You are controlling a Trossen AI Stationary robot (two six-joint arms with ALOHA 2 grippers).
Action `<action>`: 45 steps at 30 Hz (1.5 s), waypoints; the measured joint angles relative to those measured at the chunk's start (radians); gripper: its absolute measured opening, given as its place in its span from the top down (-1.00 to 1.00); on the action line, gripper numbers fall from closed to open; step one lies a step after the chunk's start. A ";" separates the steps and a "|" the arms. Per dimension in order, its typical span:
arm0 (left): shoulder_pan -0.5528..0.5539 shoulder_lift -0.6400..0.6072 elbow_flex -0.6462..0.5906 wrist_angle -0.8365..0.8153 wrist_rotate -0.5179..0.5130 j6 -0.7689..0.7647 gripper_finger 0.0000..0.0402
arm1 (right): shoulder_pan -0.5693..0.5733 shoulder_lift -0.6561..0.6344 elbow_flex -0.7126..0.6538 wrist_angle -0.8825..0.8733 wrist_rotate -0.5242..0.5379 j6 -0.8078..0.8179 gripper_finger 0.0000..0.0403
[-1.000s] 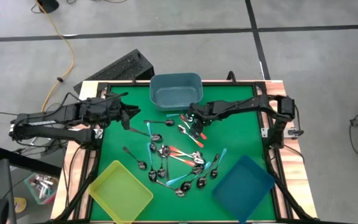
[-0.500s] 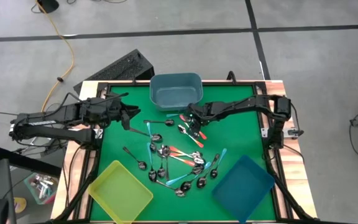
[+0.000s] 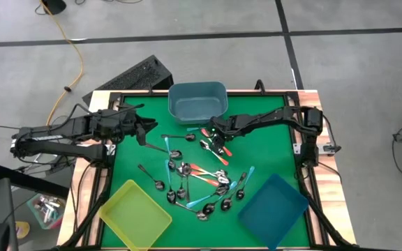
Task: Sort silverware by color (type)
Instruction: Put the orange spoon into the blue bin
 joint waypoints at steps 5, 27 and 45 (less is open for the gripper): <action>0.000 0.000 0.000 0.000 0.000 0.000 0.50 | 0.000 -0.001 0.000 -0.010 0.001 0.003 0.34; 0.000 0.000 0.000 -0.007 0.000 0.000 0.50 | 0.011 -0.123 0.099 -0.205 -0.164 0.005 0.97; 0.000 0.000 0.000 -0.005 0.000 0.043 0.50 | 0.322 -0.596 0.135 -0.334 -0.213 0.150 0.97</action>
